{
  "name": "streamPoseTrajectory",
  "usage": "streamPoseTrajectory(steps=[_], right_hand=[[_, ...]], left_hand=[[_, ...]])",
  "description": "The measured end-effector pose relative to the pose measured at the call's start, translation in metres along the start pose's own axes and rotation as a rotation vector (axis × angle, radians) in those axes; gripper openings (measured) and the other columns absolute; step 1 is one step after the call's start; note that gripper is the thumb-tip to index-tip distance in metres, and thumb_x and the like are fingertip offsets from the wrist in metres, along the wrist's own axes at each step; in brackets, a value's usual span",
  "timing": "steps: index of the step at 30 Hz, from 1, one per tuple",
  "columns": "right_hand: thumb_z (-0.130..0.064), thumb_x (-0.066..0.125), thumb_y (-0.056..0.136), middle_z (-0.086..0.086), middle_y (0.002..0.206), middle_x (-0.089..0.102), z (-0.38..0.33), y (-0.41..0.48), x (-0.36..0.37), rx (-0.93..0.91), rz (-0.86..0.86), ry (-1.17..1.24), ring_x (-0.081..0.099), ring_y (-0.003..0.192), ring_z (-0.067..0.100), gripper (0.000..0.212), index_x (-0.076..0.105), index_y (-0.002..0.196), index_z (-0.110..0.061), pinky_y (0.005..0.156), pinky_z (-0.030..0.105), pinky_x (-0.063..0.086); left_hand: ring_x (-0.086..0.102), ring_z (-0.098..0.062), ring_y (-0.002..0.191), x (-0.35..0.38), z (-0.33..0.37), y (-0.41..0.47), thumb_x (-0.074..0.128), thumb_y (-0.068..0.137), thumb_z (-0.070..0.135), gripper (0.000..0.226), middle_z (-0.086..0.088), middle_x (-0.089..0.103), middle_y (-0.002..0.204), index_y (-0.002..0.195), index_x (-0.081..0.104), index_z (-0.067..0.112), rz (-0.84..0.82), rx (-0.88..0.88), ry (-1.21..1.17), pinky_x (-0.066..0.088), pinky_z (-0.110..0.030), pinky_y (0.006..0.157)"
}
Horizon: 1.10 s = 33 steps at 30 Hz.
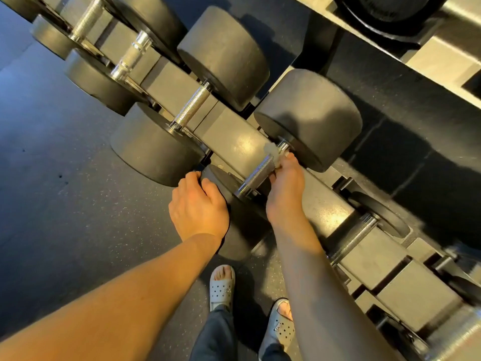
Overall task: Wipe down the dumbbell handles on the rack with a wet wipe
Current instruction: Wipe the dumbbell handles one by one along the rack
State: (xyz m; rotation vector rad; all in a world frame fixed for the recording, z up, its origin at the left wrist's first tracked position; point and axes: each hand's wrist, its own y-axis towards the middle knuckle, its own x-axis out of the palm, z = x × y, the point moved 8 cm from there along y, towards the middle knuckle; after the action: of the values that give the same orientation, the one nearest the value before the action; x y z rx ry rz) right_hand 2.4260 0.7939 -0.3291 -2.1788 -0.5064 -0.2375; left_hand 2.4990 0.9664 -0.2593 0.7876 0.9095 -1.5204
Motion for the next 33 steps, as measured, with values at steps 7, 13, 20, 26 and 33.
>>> streamPoseTrajectory(steps=[7,13,20,26,33], right_hand=[[-0.013,0.058,0.102,0.002,0.125,0.065,-0.035,-0.028,-0.003,-0.679,0.259,-0.910,0.062,0.112,0.010,0.027,0.065,0.128,-0.009,0.088,0.002,0.044],[-0.019,0.072,0.093,-0.001,0.081,0.069,-0.041,-0.008,-0.015,-0.542,0.368,-0.649,0.068,0.074,0.016,0.008,0.066,0.092,-0.014,0.068,0.032,0.058],[0.000,0.054,0.093,0.015,0.092,0.076,-0.026,-0.013,-0.014,-0.203,0.340,-0.116,0.072,0.081,0.021,0.021,0.074,0.102,0.002,0.068,0.029,0.058],[-0.007,0.047,0.103,0.005,0.102,0.077,-0.051,-0.047,-0.027,-0.149,0.185,-0.348,0.074,0.096,0.021,0.028,0.073,0.110,-0.013,0.081,0.032,0.061],[-0.019,0.055,0.099,0.003,0.112,0.062,-0.155,-0.066,-0.035,-0.638,0.628,-0.721,0.060,0.100,0.009,0.021,0.057,0.120,-0.020,0.082,0.029,0.051]], left_hand=[[0.056,-0.031,0.109,0.005,-0.007,0.007,0.035,0.104,0.030,0.036,-0.009,0.062,0.122,0.128,0.058,0.017,-0.087,-0.052,-0.004,0.048,-0.054,0.094],[0.053,-0.015,0.112,-0.016,0.027,0.031,0.058,0.097,0.016,0.034,0.002,0.058,0.121,0.131,0.056,0.019,-0.249,0.214,-0.188,0.045,-0.032,0.094],[0.066,-0.011,0.093,0.060,0.116,0.034,0.062,0.100,0.026,0.017,0.004,0.069,0.102,0.115,0.068,0.021,-0.706,0.432,-0.120,0.054,-0.028,0.085],[0.060,-0.003,0.064,0.085,0.114,0.042,0.069,0.096,0.029,0.016,0.008,0.066,0.070,0.085,0.077,0.020,-0.640,0.398,-0.180,0.040,-0.015,0.059],[0.064,-0.007,0.088,0.098,0.112,0.048,0.082,0.085,0.018,0.017,0.011,0.069,0.088,0.101,0.077,0.016,-0.734,-0.083,-0.488,0.052,-0.021,0.085]])
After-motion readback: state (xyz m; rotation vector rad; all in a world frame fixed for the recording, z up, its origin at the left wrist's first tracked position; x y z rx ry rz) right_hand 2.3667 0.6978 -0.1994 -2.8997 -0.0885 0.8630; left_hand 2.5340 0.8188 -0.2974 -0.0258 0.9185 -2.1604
